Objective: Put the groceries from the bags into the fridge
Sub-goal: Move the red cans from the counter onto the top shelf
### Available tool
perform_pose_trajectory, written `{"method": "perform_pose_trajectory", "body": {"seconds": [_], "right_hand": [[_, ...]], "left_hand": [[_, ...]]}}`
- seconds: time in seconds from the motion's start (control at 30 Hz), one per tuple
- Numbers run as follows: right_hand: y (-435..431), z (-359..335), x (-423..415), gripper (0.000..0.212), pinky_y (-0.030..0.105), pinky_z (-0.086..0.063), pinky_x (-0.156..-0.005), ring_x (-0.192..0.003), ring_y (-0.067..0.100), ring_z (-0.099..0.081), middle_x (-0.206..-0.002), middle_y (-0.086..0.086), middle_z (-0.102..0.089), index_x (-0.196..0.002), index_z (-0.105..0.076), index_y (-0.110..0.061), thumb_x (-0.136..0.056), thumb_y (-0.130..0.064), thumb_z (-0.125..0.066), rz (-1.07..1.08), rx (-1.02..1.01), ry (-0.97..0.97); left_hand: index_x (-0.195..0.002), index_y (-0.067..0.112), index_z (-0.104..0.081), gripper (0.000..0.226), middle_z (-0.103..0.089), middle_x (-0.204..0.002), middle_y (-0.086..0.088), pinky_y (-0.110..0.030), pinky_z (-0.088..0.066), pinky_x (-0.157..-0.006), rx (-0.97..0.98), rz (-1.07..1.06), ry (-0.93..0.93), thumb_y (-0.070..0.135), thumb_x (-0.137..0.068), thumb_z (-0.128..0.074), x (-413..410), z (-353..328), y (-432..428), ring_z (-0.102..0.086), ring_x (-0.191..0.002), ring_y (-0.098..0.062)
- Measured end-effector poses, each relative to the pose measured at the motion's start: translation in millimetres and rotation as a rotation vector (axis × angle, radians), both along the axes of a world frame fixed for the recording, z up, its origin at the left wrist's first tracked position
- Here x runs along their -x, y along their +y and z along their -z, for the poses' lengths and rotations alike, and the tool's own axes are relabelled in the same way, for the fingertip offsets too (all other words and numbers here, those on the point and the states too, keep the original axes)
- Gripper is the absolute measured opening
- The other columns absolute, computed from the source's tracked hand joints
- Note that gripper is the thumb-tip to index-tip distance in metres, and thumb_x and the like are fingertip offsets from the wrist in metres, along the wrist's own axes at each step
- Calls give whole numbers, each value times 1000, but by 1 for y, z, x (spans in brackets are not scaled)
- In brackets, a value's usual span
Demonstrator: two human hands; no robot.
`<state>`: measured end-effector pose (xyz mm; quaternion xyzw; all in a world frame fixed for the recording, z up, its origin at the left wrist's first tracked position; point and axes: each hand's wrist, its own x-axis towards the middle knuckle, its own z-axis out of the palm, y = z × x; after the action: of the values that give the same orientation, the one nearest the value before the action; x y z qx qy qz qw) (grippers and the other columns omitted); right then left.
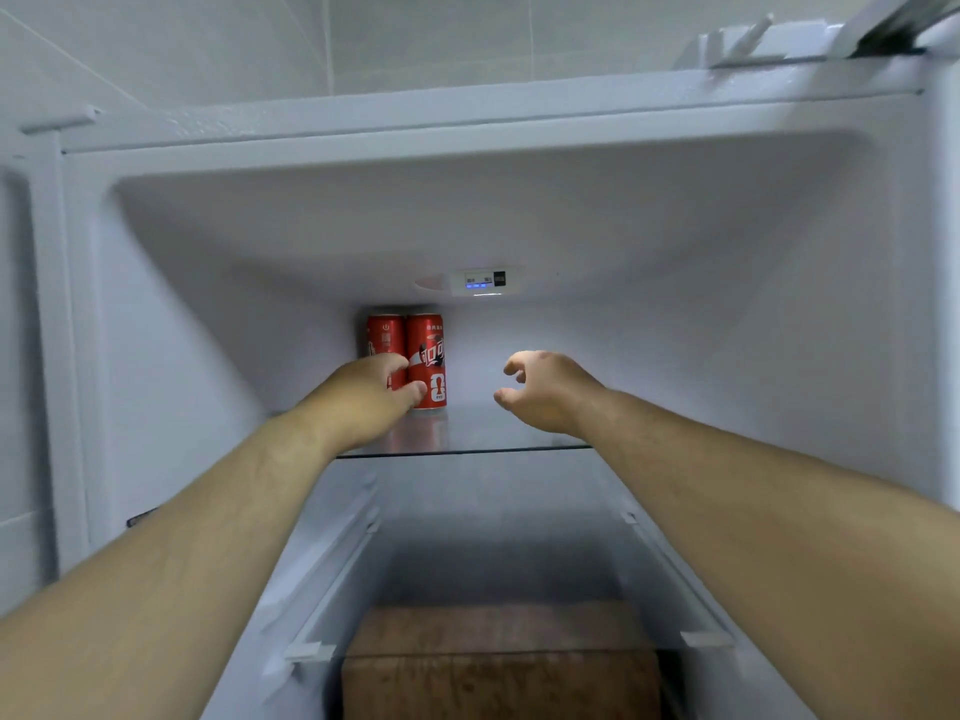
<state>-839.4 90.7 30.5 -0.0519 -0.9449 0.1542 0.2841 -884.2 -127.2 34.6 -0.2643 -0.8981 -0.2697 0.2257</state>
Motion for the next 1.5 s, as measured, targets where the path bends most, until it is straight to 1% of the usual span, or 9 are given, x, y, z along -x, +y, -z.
{"method": "perform_pose_trajectory", "body": {"seconds": [0.2,0.57,0.7,0.9,1.07,1.17,1.23,1.4,1.5], "right_hand": [[-33,15,-60,53,28,-40,-103,-129,19,-50,-142,2,-53,-140,-48,-18,-93,-37,-61,-70,169,159],[-67,107,-207,56,20,-28,-112,-139,11,-38,-151,-4,-44,-146,-43,-18,-94,-29,-61,51,254,262],[-76,139,-287,52,-2,-25,-93,-127,3,-42,-144,-7,-49,-143,-46,-22,-94,-26,-61,108,215,178],[-81,155,-399,54,22,-30,-112,-136,8,-37,-148,-7,-46,-145,-44,-22,-94,-30,-59,249,56,140],[-81,176,-503,55,18,-27,-112,-138,7,-35,-149,-8,-46,-145,-45,-22,-92,-34,-57,350,9,159],[-80,184,-574,55,8,-19,-108,-137,2,-35,-147,-12,-47,-144,-46,-25,-91,-36,-55,438,24,172],[-79,187,-628,55,1,-16,-105,-135,0,-36,-145,-12,-49,-144,-46,-24,-91,-36,-55,508,25,183],[-86,195,-751,59,-1,-15,-105,-135,-1,-36,-146,-13,-48,-145,-45,-26,-88,-37,-55,700,3,168],[-97,199,-821,58,-2,-18,-103,-134,-1,-37,-143,-15,-49,-145,-46,-25,-89,-35,-58,818,0,168]], "left_hand": [[-140,20,-47,48,-50,-144,-3,-28,-36,-99,-117,98,142,34,-95,-55,-53,20,-6,-48,-128,-22],[-143,28,-43,46,-40,-151,1,-36,-30,-110,-309,335,1,31,-98,-51,-137,113,5,-37,-138,-20],[-141,30,-45,46,-44,-148,-2,-39,-38,-99,-259,442,-118,31,-96,-53,-183,146,10,-44,-131,-26],[-134,22,-56,44,-54,-139,-7,-35,-35,-100,-329,598,-97,17,-90,-63,-276,161,28,-48,-128,-27],[-112,68,-47,32,-61,-122,18,-43,-48,-97,-392,811,-146,67,-81,-55,-366,172,27,-59,-112,-17],[-111,71,-46,36,-48,-118,48,-12,-37,-101,-409,902,-120,59,-78,-46,-426,175,38,-53,-108,9],[-112,68,-48,35,-45,-117,53,0,-35,-91,-412,991,-162,56,-79,-45,-473,176,48,-56,-97,8],[-105,79,-42,41,-39,-108,61,-21,-34,-97,-372,1175,-201,48,-79,-53,-580,182,69,-46,-111,14],[-108,75,-46,39,-43,-110,58,-20,-36,-94,-397,1309,-213,49,-80,-54,-636,189,84,-46,-110,23]]}}
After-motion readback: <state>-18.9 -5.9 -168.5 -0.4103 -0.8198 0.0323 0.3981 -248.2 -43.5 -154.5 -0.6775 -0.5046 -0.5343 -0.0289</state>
